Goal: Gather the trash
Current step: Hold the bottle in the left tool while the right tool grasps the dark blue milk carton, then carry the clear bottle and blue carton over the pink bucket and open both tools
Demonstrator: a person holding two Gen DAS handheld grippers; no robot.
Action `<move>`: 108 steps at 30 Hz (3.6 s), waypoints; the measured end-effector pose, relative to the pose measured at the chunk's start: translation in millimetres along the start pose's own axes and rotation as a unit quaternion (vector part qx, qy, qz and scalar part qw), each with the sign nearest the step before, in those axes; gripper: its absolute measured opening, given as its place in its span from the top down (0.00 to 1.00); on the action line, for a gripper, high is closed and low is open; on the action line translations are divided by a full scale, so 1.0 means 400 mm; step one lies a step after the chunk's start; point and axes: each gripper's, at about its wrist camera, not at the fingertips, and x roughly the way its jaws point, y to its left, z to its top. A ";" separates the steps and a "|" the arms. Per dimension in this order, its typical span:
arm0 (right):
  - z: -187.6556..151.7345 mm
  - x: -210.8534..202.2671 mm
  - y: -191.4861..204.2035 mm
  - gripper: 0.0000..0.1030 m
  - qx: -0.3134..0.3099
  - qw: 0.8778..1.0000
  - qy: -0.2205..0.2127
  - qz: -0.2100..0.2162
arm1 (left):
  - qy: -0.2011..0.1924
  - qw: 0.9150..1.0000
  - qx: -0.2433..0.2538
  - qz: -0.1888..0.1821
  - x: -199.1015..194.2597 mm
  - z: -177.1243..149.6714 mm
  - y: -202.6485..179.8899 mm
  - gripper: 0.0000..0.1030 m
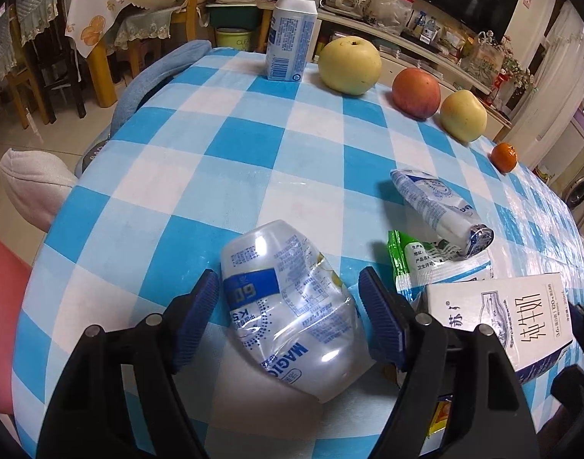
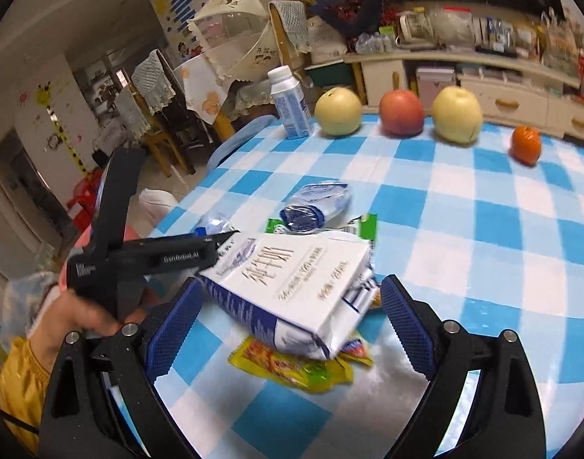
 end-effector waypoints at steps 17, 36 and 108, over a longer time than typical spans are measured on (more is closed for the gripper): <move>-0.132 0.021 0.231 0.08 -0.206 0.970 0.096 0.087 | 0.016 0.995 0.008 0.103 -0.040 0.005 0.110 0.18; -0.080 0.138 0.200 0.18 -0.071 0.990 0.109 0.063 | 0.019 0.996 -0.002 0.085 -0.019 -0.005 0.139 0.19; 0.123 0.406 0.694 0.63 0.034 0.974 0.090 0.205 | -0.162 0.929 -0.228 0.242 -0.453 -0.054 0.702 0.39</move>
